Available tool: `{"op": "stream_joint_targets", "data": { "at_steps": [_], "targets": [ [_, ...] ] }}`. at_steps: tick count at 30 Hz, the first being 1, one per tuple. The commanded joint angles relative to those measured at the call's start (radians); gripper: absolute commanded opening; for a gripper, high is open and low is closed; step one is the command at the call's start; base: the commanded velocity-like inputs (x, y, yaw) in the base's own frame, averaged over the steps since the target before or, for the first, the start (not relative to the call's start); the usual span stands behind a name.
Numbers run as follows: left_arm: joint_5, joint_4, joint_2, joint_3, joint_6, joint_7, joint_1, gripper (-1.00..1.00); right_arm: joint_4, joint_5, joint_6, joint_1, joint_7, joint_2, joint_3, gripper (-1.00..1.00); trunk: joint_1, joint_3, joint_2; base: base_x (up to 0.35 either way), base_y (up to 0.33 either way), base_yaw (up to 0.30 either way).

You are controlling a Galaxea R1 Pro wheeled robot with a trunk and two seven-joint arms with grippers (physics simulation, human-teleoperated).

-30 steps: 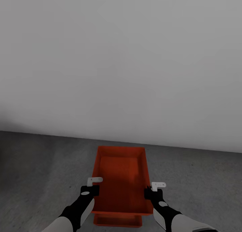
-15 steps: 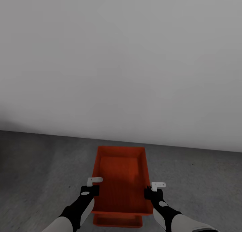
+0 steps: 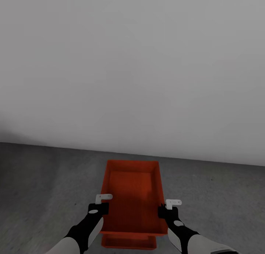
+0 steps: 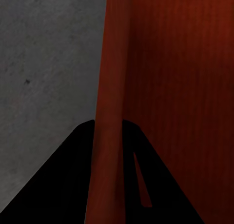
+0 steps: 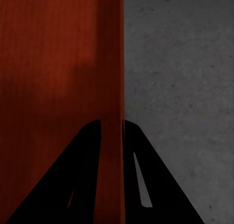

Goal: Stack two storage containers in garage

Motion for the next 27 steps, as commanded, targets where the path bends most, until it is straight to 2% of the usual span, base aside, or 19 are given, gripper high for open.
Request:
{"op": "stream_joint_targets", "data": {
  "at_steps": [1, 27],
  "targets": [
    [0.021, 0.000, 0.002, 0.031, 0.006, 0.010, -0.001, -1.00, -0.002, -0.007, -0.046, -0.001, 0.003, -0.011, -0.043, -1.00, 0.004, -0.004, -0.008, 0.000, 0.000, 0.000],
    [0.021, -0.002, 0.002, 0.031, 0.005, 0.010, -0.001, -1.00, -0.002, -0.007, -0.046, -0.001, 0.003, -0.011, -0.043, -1.00, 0.104, -0.086, -0.190, 0.000, 0.000, 0.000]
  ]
}}
